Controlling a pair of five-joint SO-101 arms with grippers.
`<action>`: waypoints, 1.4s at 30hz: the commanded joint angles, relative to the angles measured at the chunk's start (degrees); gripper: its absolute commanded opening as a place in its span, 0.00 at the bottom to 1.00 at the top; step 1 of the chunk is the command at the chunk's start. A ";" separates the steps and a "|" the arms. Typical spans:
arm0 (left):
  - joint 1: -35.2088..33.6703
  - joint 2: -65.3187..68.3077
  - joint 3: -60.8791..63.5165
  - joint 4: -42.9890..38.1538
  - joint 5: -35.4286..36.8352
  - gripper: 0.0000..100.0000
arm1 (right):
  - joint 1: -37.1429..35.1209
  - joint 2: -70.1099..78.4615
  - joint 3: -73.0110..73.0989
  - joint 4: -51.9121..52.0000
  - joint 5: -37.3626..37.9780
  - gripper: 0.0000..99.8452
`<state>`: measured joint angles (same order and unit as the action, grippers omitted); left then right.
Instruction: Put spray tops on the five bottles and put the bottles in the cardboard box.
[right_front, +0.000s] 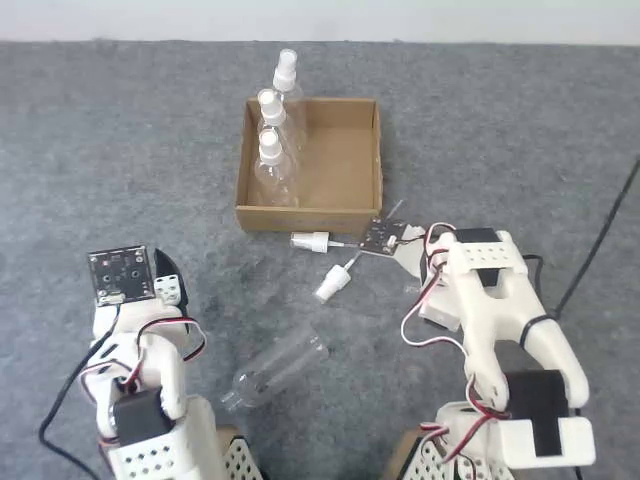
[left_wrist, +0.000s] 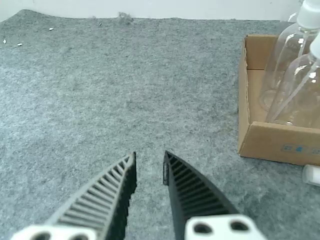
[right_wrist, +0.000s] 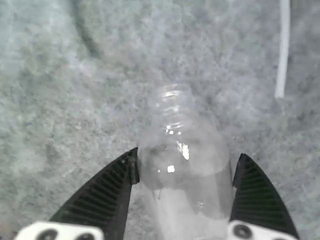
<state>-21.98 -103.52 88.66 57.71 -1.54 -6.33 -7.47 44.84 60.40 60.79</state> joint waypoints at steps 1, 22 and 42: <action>0.18 -0.70 -0.22 -2.11 -0.53 0.09 | 0.75 -0.92 -3.96 2.68 0.53 0.25; 0.18 -0.70 -0.22 -2.11 -0.53 0.09 | -3.38 -0.57 -5.10 2.24 -4.66 0.25; 0.18 -0.70 -0.22 -2.11 -0.53 0.09 | -1.45 -4.00 -8.09 6.99 -11.08 0.08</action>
<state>-21.98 -103.52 88.66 57.71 -1.54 -8.44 -7.47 41.58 64.35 54.20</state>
